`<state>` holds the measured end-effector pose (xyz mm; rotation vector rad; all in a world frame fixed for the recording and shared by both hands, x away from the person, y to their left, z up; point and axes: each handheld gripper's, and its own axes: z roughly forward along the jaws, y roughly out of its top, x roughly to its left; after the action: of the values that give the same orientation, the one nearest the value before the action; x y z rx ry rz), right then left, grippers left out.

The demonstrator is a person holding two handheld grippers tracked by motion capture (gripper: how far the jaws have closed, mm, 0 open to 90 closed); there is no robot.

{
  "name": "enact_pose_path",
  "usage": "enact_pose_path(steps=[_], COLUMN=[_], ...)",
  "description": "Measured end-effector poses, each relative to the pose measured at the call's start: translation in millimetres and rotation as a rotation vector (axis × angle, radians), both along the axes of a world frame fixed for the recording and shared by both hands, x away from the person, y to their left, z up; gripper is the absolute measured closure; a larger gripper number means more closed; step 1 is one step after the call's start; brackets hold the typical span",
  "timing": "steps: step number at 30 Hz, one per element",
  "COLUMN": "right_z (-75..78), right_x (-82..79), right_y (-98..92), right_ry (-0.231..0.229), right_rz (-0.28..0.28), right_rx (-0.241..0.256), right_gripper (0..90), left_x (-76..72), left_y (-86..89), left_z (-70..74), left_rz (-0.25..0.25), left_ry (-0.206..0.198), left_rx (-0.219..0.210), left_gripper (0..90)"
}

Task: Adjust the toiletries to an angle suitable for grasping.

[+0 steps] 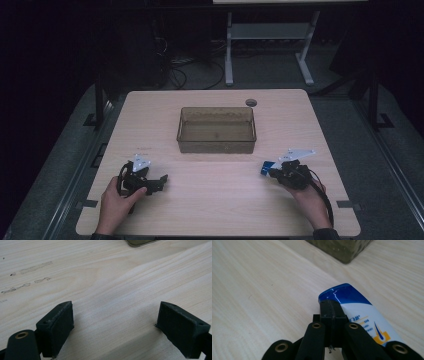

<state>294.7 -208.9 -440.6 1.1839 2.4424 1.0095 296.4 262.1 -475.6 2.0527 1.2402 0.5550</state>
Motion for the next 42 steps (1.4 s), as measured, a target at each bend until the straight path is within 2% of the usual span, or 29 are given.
enact_pose_path(steps=[9, 21, 31, 34, 36, 37, 39, 42], right_z=[2.1, 4.1, 1.9, 2.7, 4.0, 4.0, 2.6, 0.8], right_x=[11.9, 32.1, 47.5, 46.0, 42.1, 42.1, 38.7, 36.2], right_y=[-4.8, -15.9, -20.3, -20.7, -18.1, -18.1, -12.6, -7.1], right_ry=[-0.014, -0.012, -0.01, -0.012, -0.012, -0.012, 0.005, 0.01], right_rz=[-0.026, -0.089, -0.126, -0.122, -0.085, -0.085, -0.061, -0.039], right_rx=[0.001, 0.03, 0.025, 0.033, 0.051, 0.051, 0.06, 0.051], right_gripper=[89.7, 89.7, 89.7, 89.6, 89.6, 89.6, 89.6, 89.7], left_x=[-0.1, 0.0, -0.1, -0.2, -0.1, -0.1, -0.1, -0.1], left_y=[-0.1, -0.1, -0.4, -0.4, -0.2, -0.2, -0.1, -0.1], left_z=[0.0, 0.0, -0.1, -0.1, 0.0, 0.0, 0.0, 0.0], left_rz=[0.001, 0.0, 0.002, 0.003, 0.001, 0.001, 0.001, 0.001], left_ry=[0.0, 0.0, -0.001, -0.001, 0.0, 0.0, 0.0, 0.0], left_rx=[0.0, 0.0, -0.004, -0.005, -0.002, -0.002, -0.001, -0.001], left_gripper=[12.4, 12.4, 12.4, 12.4, 12.4, 12.4, 12.4, 12.4])
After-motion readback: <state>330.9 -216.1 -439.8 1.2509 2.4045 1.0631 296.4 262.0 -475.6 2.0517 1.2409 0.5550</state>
